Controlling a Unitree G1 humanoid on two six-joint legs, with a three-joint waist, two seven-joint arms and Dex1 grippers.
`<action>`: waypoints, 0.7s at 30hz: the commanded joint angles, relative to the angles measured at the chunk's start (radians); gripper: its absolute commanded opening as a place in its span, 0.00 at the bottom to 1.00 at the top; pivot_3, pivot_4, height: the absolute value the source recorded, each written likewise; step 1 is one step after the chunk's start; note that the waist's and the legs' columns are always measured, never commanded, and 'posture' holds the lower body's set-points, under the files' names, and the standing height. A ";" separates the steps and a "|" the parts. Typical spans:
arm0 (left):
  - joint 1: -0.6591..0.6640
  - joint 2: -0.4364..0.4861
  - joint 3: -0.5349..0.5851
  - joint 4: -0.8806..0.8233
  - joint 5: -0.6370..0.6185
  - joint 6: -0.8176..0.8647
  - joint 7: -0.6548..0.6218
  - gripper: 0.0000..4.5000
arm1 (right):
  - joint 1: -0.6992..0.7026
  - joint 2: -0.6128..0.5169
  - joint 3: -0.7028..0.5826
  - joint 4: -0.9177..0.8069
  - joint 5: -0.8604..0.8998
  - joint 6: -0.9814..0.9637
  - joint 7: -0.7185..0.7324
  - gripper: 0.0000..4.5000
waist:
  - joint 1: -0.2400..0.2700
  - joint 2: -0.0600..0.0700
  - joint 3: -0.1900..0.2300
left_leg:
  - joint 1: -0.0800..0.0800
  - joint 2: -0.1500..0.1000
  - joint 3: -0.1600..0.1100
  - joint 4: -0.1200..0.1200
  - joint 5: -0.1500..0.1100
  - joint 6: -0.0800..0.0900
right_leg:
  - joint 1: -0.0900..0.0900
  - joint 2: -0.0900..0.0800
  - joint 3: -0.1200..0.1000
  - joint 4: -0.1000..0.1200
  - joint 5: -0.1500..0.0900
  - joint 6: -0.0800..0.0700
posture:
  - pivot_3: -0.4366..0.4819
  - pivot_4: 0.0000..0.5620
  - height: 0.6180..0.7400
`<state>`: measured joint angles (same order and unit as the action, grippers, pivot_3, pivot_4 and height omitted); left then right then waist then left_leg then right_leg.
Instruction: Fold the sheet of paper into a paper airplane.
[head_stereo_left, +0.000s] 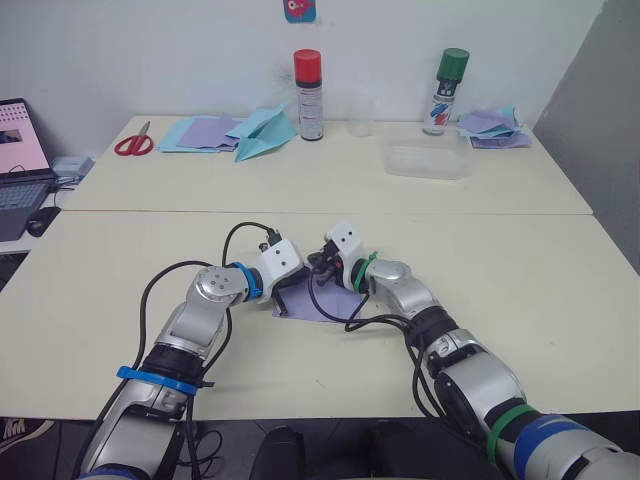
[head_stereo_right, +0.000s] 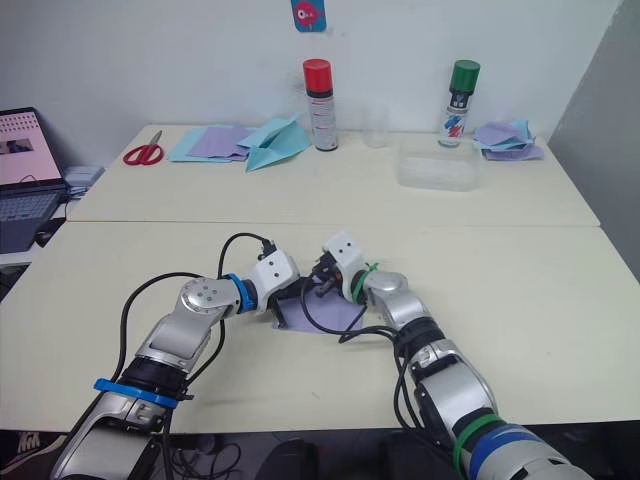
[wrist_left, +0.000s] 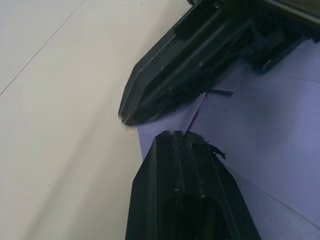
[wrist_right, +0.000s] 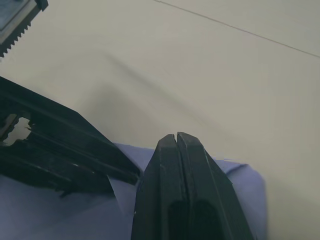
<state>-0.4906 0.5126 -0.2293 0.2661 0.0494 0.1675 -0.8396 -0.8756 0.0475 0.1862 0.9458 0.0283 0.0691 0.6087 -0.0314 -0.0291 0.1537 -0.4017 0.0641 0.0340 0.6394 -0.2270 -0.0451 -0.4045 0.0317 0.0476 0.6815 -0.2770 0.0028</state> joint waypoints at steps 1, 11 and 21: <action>0.037 0.008 -0.032 0.015 0.030 0.025 -0.008 0.00 | -0.012 0.000 0.009 0.033 -0.031 -0.026 0.000 0.00 | 0.000 0.000 0.000 | 0.000 0.000 0.000 0.000 0.000 0.000 | 0.000 0.000 0.000 0.000 0.000 0.000 | 0.48 0.27 1.00; 0.070 0.039 0.016 -0.063 -0.030 -0.057 -0.048 0.23 | -0.001 -0.003 0.009 0.058 -0.069 -0.018 -0.029 0.00 | -0.002 0.000 0.000 | 0.002 0.001 0.000 -0.007 0.000 0.000 | 0.000 -0.002 0.000 0.000 -0.001 -0.002 | 0.48 0.27 1.00; 0.102 0.089 0.339 -0.242 -0.364 0.280 -0.048 0.72 | 0.029 0.003 0.038 0.023 -0.079 -0.006 0.007 0.00 | -0.006 0.000 0.000 | 0.002 0.002 -0.002 -0.008 0.000 0.000 | -0.002 -0.001 -0.002 0.000 -0.001 -0.002 | 0.48 0.27 1.00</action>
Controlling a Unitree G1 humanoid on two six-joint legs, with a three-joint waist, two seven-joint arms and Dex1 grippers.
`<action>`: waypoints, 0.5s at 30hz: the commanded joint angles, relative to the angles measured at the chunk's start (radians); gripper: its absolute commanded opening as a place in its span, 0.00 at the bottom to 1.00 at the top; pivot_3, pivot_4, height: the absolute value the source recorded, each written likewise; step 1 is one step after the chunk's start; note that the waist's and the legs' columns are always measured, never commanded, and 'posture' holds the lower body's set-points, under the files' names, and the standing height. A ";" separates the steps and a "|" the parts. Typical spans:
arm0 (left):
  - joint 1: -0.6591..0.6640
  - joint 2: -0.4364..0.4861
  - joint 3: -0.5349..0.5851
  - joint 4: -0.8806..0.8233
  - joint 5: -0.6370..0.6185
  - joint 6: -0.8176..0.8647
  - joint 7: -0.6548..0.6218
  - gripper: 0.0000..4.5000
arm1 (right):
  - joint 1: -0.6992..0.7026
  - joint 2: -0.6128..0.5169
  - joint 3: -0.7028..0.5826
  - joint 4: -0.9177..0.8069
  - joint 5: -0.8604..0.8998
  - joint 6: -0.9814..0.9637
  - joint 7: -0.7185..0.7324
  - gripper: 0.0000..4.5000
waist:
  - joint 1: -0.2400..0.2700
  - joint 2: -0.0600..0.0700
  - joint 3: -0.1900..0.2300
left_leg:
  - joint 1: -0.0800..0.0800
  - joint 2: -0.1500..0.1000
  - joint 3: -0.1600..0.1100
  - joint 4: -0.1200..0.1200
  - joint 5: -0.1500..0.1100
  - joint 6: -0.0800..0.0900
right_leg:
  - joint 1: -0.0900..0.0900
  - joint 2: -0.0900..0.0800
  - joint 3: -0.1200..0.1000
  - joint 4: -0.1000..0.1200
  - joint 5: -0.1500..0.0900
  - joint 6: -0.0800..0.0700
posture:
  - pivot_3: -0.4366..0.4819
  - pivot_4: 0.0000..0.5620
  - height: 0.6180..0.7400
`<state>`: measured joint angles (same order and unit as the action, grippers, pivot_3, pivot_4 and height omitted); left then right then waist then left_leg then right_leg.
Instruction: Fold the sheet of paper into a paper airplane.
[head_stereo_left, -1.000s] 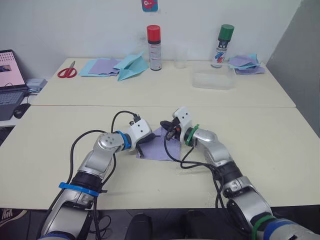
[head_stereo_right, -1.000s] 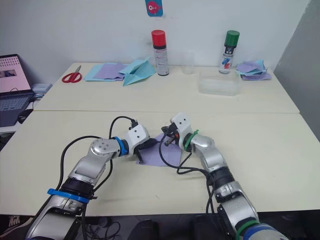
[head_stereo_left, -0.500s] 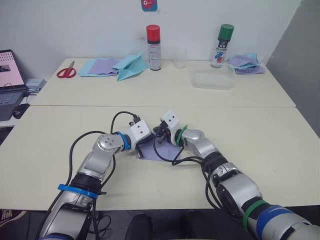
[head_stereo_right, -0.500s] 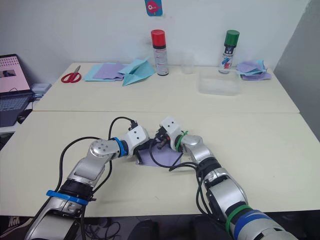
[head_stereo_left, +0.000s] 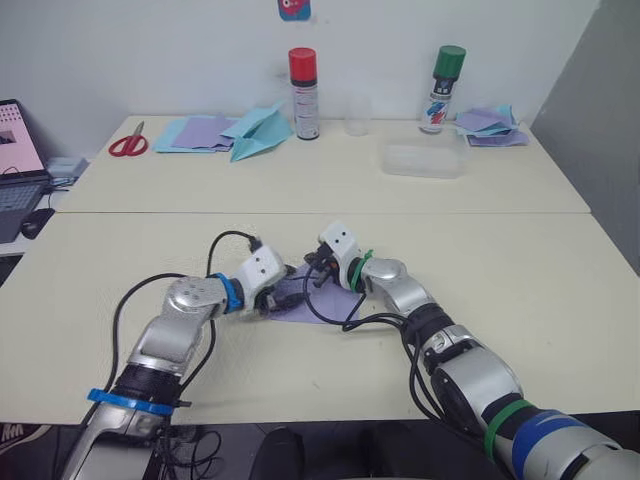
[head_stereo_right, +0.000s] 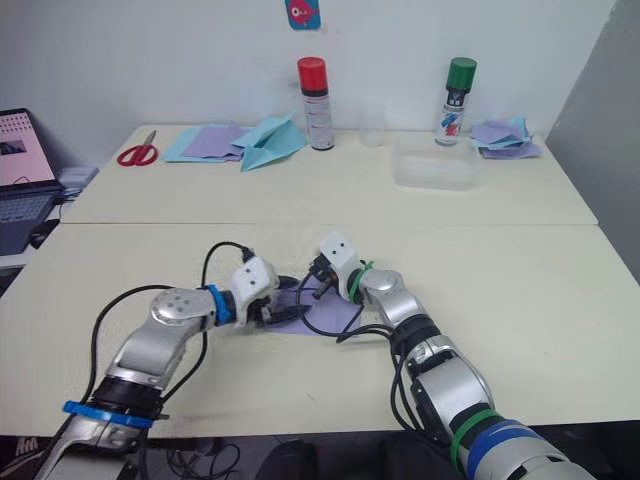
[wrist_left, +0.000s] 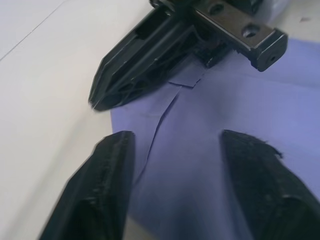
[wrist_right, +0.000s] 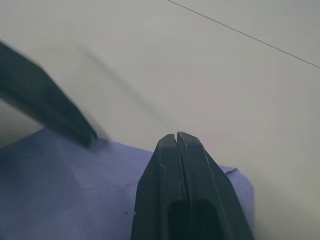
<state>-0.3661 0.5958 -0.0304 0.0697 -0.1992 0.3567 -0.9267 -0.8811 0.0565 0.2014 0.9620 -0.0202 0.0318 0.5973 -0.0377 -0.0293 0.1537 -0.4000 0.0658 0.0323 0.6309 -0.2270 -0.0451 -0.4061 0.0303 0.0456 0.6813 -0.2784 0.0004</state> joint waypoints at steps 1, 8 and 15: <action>-0.026 -0.009 0.157 -0.041 -0.133 0.108 0.058 0.66 | 0.039 -0.007 0.030 -0.001 -0.034 0.035 0.028 0.00 | 0.001 0.000 0.000 | 0.000 0.000 0.000 0.000 0.000 0.000 | 0.000 0.000 0.000 0.000 0.000 0.000 | 0.48 0.27 1.00; -0.062 -0.135 0.131 0.032 -0.129 0.119 0.153 0.19 | 0.069 -0.019 0.047 -0.054 -0.047 0.063 0.048 0.00 | 0.004 -0.001 -0.001 | 0.000 -0.001 0.001 0.000 0.000 0.000 | 0.001 -0.003 0.001 -0.001 0.000 0.001 | 0.48 0.27 1.00; -0.060 -0.167 -0.003 0.101 -0.038 0.060 0.156 0.00 | 0.092 -0.027 0.049 -0.103 -0.052 0.093 0.049 0.00 | 0.004 -0.001 -0.001 | 0.000 -0.002 0.001 -0.001 0.000 0.000 | 0.001 -0.004 0.000 -0.001 0.000 0.001 | 0.48 0.27 1.00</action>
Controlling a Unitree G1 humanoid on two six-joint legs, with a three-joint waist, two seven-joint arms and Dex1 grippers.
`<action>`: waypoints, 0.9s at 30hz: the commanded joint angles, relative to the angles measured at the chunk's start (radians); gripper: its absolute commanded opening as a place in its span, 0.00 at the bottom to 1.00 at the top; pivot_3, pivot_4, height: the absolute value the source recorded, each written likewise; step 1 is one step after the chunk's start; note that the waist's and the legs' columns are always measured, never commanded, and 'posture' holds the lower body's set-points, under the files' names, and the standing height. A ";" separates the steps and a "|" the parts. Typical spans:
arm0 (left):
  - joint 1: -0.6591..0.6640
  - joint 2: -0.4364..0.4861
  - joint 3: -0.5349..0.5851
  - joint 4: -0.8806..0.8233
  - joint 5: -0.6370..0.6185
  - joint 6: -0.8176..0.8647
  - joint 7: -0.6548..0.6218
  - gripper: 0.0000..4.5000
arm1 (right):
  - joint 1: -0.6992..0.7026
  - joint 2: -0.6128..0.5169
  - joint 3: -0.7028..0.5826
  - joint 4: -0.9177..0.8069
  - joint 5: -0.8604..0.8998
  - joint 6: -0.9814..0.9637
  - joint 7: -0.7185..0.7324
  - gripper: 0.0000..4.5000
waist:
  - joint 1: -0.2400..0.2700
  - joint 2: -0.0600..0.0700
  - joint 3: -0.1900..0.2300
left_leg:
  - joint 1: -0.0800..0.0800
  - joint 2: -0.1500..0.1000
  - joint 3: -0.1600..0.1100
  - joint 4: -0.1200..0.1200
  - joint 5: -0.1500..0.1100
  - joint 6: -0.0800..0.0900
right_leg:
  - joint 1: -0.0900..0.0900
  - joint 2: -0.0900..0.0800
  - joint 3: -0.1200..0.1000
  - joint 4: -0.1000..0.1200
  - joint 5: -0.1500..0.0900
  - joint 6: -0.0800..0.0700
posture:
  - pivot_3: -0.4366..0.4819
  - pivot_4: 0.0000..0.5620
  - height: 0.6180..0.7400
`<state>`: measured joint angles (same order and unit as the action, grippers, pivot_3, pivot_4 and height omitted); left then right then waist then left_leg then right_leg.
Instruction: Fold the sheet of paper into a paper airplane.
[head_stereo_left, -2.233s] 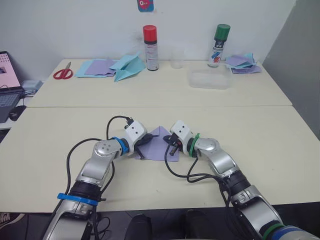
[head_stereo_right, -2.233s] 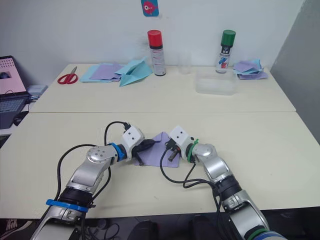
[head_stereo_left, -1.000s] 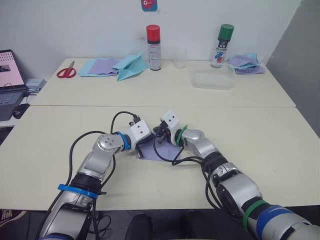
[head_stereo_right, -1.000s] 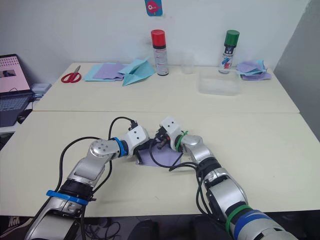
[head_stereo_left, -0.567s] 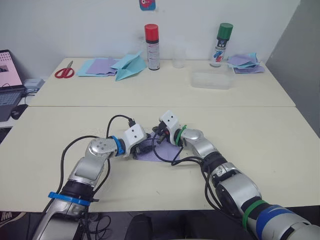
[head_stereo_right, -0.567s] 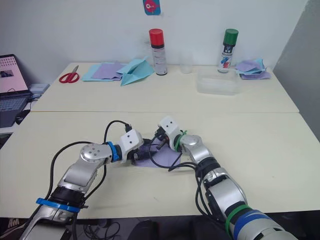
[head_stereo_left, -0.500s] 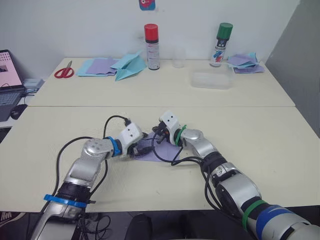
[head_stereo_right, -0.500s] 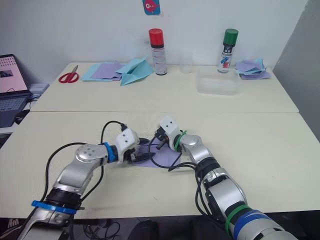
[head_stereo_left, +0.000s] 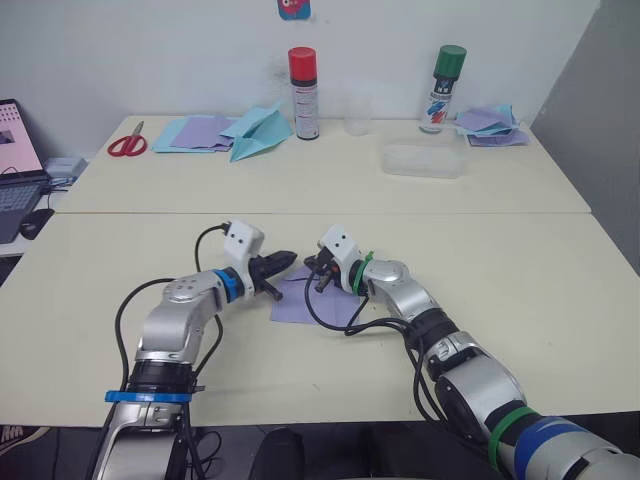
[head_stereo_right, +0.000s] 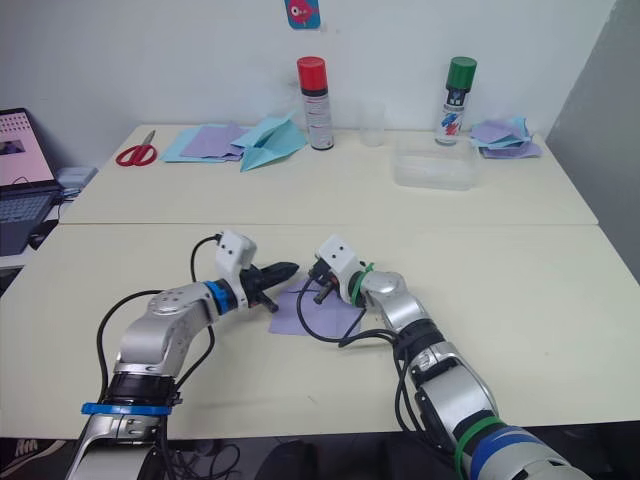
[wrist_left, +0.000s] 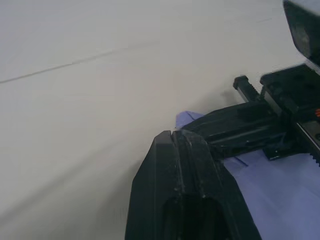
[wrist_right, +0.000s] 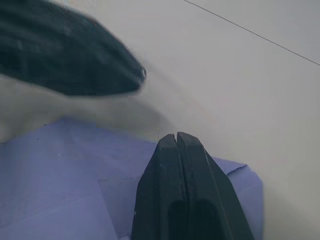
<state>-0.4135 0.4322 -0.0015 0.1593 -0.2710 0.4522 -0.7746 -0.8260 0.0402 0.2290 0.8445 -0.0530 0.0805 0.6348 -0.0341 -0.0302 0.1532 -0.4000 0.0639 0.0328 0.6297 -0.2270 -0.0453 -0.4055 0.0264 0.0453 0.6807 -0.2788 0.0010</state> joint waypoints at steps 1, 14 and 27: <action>-0.012 -0.005 -0.043 0.023 0.042 -0.042 0.004 0.00 | 0.040 -0.011 0.021 0.007 -0.021 0.048 0.011 0.00 | 0.000 0.000 0.000 | 0.000 0.000 0.000 0.000 0.000 0.000 | 0.000 0.000 0.000 0.000 0.000 0.000 | 0.48 0.27 1.00; 0.130 0.063 0.005 0.011 0.008 0.118 0.031 0.00 | 0.062 -0.008 0.028 -0.040 -0.022 0.077 0.005 0.00 | -0.022 0.000 -0.003 | 0.002 0.001 0.000 -0.001 0.000 0.000 | 0.001 0.000 0.001 0.000 0.000 0.000 | 0.48 0.27 1.00; 0.085 0.022 0.086 -0.165 -0.085 0.101 0.091 0.00 | 0.045 -0.003 0.030 -0.027 -0.015 0.064 0.017 0.00 | -0.022 0.000 -0.003 | 0.001 0.001 0.000 -0.001 0.000 0.000 | 0.001 -0.002 0.000 0.000 0.000 0.000 | 0.48 0.27 1.00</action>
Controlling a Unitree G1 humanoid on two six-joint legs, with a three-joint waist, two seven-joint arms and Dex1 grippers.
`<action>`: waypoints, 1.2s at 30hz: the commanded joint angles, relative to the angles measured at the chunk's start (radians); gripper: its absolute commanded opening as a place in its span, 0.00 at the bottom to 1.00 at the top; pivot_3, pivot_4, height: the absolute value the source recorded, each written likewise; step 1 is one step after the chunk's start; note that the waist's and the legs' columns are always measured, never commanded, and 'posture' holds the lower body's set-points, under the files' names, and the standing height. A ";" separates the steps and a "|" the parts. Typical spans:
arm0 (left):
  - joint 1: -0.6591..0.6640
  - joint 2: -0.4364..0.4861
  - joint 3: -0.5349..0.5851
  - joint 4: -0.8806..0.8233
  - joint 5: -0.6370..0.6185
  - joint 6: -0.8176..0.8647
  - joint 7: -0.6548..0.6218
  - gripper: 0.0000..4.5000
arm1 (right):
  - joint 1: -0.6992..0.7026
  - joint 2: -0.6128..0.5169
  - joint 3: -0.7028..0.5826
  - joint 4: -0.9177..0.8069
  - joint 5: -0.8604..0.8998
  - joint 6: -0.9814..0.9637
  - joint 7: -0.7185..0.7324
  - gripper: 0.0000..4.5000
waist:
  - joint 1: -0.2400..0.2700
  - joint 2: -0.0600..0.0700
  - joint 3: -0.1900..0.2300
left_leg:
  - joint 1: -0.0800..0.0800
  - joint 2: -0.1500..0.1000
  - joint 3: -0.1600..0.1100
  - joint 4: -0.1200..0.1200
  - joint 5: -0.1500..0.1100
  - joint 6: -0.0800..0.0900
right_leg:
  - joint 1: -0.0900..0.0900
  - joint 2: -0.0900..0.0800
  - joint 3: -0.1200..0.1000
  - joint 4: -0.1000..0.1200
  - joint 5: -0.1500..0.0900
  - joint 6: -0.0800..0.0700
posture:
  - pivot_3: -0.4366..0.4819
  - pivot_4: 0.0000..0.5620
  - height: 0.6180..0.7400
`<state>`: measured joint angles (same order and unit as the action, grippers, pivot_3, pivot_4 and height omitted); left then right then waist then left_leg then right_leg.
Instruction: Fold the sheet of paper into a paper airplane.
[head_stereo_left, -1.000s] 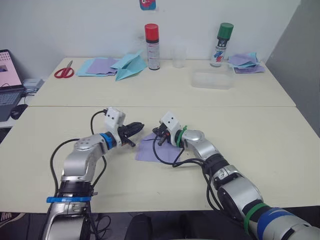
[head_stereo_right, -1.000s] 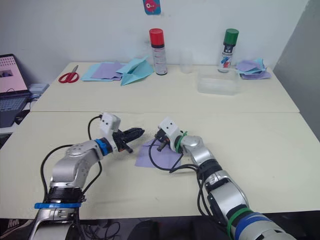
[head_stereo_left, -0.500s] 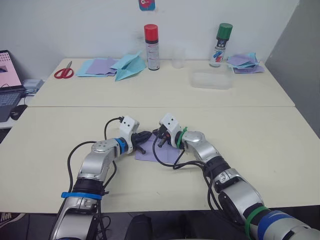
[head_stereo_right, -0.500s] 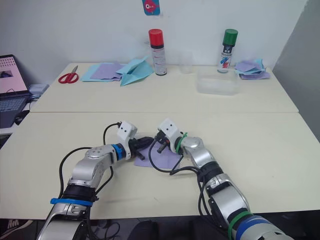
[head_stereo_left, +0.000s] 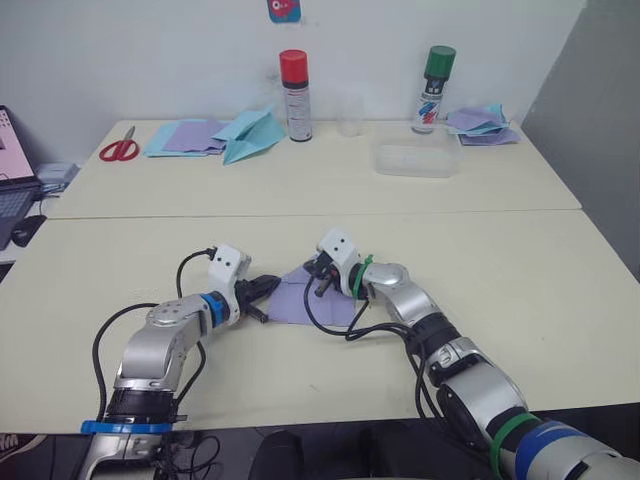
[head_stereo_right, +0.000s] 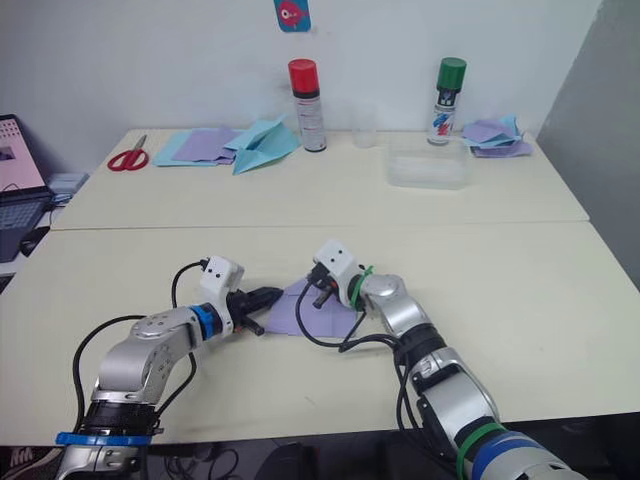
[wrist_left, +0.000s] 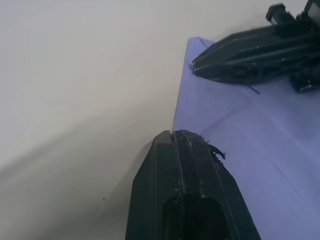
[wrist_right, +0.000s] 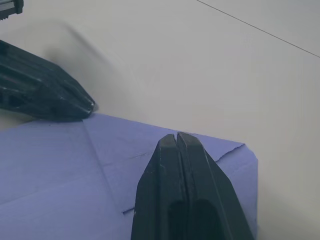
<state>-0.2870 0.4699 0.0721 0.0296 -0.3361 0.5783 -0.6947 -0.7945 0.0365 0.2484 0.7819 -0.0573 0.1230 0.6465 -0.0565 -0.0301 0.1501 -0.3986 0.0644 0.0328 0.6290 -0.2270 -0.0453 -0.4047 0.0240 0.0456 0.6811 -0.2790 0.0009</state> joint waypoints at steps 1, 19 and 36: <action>-0.049 -0.022 -0.001 -0.028 -0.010 -0.033 0.012 0.00 | 0.013 0.002 0.010 0.036 -0.010 0.019 0.006 0.00 | 0.000 0.000 0.000 | 0.000 0.000 0.000 0.000 0.000 0.000 | 0.000 0.000 0.000 0.000 0.000 0.000 | 0.48 0.27 1.00; -0.075 -0.024 -0.153 0.133 0.125 -0.059 -0.001 0.00 | -0.017 0.064 0.002 0.055 -0.036 0.012 -0.089 0.00 | 0.001 0.000 0.000 | -0.001 0.000 0.000 0.000 0.000 0.000 | -0.001 0.000 0.000 0.000 0.000 0.000 | 0.48 0.27 1.00; -0.079 -0.030 -0.179 0.139 0.135 -0.061 0.004 0.00 | -0.008 -0.011 -0.123 -0.013 0.019 0.047 -0.254 0.00 | 0.011 -0.001 -0.002 | 0.000 -0.001 0.000 0.000 0.001 0.001 | 0.001 -0.004 0.000 0.000 0.000 0.001 | 0.48 0.27 1.00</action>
<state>-0.3875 0.4395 -0.0768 0.1436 -0.2263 0.4937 -0.6888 -0.8251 0.0433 0.1549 0.8188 -0.0718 0.1617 0.3706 -0.0457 -0.0310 0.1478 -0.3986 0.0630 0.0329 0.6291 -0.2261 -0.0441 -0.4037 0.0204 0.0456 0.6809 -0.2792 0.0015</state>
